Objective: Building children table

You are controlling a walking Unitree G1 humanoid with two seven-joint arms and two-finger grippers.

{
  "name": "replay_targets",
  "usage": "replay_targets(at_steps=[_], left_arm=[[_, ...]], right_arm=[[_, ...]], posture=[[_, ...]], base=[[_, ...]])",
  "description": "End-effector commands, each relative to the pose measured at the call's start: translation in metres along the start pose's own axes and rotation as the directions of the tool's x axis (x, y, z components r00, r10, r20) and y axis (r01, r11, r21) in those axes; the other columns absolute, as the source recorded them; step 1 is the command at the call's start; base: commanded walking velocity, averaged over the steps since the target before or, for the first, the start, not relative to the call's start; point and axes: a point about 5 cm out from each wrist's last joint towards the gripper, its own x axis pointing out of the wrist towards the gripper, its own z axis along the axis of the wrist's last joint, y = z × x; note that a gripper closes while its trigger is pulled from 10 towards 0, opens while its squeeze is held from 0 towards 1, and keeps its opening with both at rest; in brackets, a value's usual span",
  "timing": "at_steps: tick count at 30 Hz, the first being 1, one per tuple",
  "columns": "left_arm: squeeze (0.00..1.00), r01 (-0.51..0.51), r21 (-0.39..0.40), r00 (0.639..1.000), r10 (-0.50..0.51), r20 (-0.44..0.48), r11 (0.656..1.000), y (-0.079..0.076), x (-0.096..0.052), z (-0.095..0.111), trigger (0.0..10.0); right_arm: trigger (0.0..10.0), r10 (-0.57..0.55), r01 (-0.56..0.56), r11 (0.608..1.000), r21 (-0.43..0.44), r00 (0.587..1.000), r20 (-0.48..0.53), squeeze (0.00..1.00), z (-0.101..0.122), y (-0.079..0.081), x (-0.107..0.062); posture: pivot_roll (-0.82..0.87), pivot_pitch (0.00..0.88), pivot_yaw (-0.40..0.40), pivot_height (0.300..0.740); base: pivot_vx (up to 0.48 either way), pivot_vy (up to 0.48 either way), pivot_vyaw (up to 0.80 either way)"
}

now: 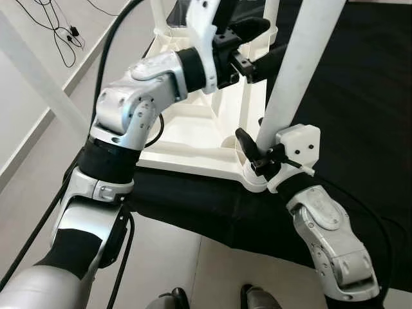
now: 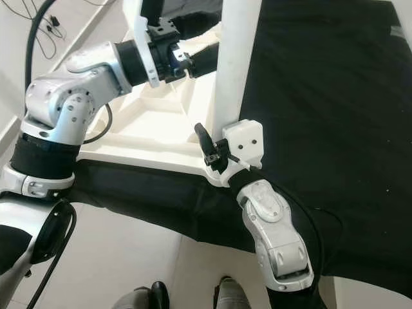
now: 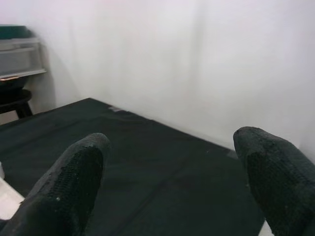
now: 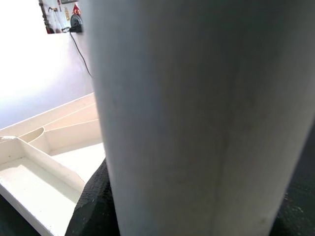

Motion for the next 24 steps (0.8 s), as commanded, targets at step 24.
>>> replay_targets(at_steps=[24], left_arm=[[0.00, 0.139, 0.073, 0.990, -0.141, 0.021, 0.988, 0.000, -0.049, 0.031, 10.0]], right_arm=[[10.0, 0.149, -0.137, 0.985, 0.107, 0.982, -0.115, 0.00, -0.021, 0.024, 0.011]], posture=[[-0.04, 0.240, 0.067, 0.740]], base=[[0.000, 0.000, 0.00]])
